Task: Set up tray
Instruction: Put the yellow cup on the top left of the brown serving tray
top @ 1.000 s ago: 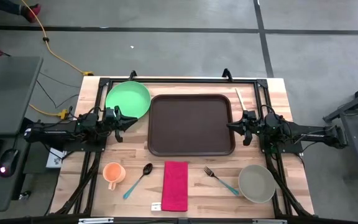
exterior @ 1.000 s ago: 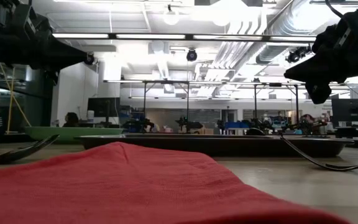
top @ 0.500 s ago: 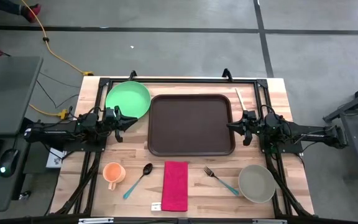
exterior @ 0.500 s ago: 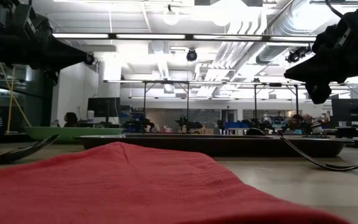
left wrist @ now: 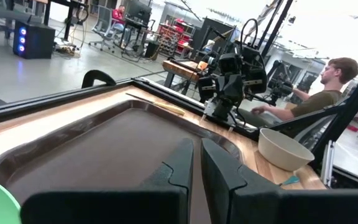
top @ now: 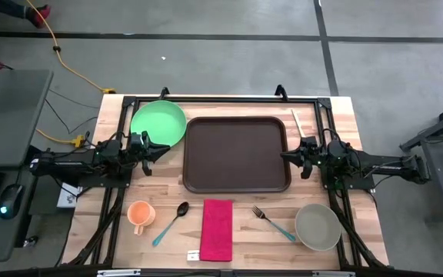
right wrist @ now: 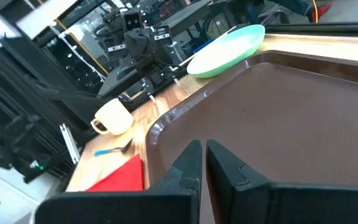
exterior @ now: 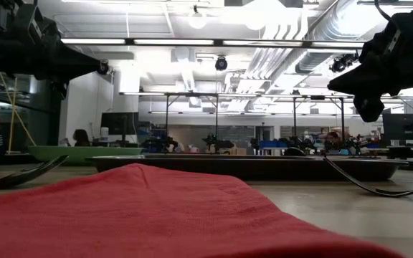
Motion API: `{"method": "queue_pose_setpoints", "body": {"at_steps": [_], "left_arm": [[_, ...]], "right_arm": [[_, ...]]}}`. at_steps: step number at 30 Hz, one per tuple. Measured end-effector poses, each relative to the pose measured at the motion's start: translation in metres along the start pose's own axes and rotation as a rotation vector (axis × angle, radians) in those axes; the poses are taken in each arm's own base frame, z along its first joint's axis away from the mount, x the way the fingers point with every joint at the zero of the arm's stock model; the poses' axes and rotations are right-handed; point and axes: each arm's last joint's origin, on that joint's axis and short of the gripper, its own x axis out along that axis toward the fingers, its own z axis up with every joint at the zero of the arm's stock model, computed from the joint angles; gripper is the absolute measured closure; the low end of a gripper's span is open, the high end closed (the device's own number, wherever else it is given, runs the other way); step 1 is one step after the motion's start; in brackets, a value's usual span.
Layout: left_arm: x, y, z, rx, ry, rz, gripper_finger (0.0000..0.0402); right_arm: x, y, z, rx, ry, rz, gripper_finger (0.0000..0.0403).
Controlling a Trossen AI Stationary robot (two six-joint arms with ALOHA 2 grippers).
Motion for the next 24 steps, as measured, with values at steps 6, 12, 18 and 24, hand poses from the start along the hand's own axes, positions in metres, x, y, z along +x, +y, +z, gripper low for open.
{"method": "queue_pose_setpoints", "body": {"at_steps": [6, 12, 18, 24], "left_arm": [[0.0, -0.0001, 0.0, 0.0, 0.001, -0.003, 0.0339], [0.0, -0.0001, 0.0001, -0.001, 0.0, -0.002, 0.0339], [0.0, -0.0001, 0.0, -0.058, 0.0, -0.002, 0.0339], [-0.003, -0.0035, 0.0044, -0.14, 0.102, -0.048, 0.0339]], "right_arm": [[0.0, -0.0004, 0.0004, 0.004, -0.013, -0.015, 0.0402], [0.0, -0.0003, 0.0006, 0.004, -0.013, -0.015, 0.0402], [0.0, -0.0004, 0.0005, 0.004, -0.014, -0.016, 0.0402], [0.0, -0.0005, 0.0005, 0.004, -0.015, -0.018, 0.0402]]}}
